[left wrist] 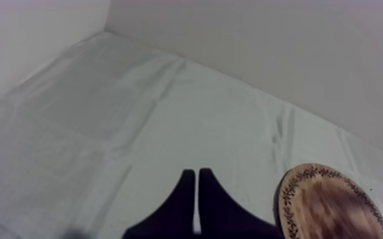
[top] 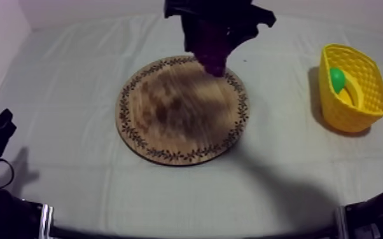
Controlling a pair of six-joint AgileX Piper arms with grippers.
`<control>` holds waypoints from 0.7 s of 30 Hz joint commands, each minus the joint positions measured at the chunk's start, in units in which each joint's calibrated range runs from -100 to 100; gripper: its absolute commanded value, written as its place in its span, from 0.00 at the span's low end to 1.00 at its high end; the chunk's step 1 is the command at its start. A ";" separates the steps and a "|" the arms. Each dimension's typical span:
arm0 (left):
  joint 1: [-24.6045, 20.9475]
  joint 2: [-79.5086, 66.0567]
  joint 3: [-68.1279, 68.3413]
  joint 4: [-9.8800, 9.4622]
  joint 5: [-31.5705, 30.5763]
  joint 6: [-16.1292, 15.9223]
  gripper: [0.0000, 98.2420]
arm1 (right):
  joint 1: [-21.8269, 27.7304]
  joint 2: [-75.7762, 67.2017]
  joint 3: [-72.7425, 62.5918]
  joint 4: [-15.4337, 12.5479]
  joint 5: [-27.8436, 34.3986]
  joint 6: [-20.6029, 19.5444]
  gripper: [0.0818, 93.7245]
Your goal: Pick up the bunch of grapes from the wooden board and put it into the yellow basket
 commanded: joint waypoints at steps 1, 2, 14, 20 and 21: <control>0.02 0.02 -0.04 0.01 0.00 -0.01 0.00 | 0.46 -1.13 1.26 0.24 -0.42 0.45 0.44; 0.02 0.02 -0.04 0.01 0.00 -0.01 0.00 | 0.82 -1.70 1.97 0.39 -0.43 0.71 0.44; 0.02 0.02 -0.04 0.01 0.00 -0.01 0.00 | 11.84 -7.64 9.16 2.36 -0.67 5.69 0.45; 0.02 0.02 -0.04 0.01 0.00 -0.01 0.00 | 19.69 -9.61 13.32 4.63 -1.49 8.75 0.47; 0.02 0.02 -0.04 0.01 0.00 -0.01 0.00 | 21.08 -9.80 14.01 4.92 -1.76 9.24 0.47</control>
